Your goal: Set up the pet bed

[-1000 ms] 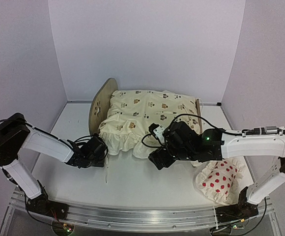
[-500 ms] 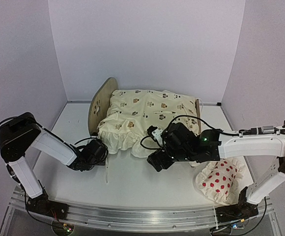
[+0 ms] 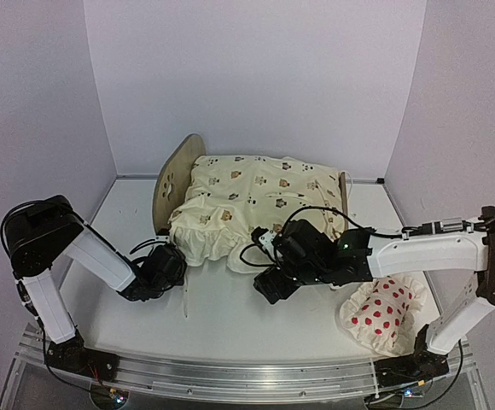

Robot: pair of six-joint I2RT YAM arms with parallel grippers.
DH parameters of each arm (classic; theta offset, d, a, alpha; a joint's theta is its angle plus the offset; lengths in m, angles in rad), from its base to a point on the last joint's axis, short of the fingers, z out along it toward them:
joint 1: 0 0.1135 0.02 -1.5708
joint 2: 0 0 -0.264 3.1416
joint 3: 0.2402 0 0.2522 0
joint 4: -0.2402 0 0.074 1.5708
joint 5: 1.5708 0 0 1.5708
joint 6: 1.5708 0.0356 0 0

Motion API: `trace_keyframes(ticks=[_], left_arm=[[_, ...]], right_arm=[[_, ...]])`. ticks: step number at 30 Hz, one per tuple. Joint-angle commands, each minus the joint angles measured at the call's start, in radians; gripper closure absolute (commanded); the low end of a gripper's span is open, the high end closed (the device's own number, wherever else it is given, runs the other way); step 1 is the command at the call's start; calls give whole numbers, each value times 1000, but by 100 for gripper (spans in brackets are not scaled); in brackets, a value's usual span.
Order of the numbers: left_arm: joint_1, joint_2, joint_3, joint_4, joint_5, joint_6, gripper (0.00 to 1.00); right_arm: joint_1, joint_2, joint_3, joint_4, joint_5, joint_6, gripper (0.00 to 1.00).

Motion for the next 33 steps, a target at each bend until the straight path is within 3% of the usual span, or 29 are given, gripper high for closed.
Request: trace_keyframes(ticks=[1,12,20,26,33], left_arm=[[20,-24,-27,-2,16,-20,100],[19,-317,-119,-199,186,-128,100],[19,-475,-134,-328,211,-153,100],[25,-419,-118,-305,192,-134,96],[28,-420,-92,-328,240,-137,100]], right_arm=[[-5,28,35,17,-5,11,12],[-4,88,72,37,-27,46,13],[-4,115,82,52,-57,58,13],[-4,137,93,62,-85,60,13],[-4,139,82,65,-98,71,13]])
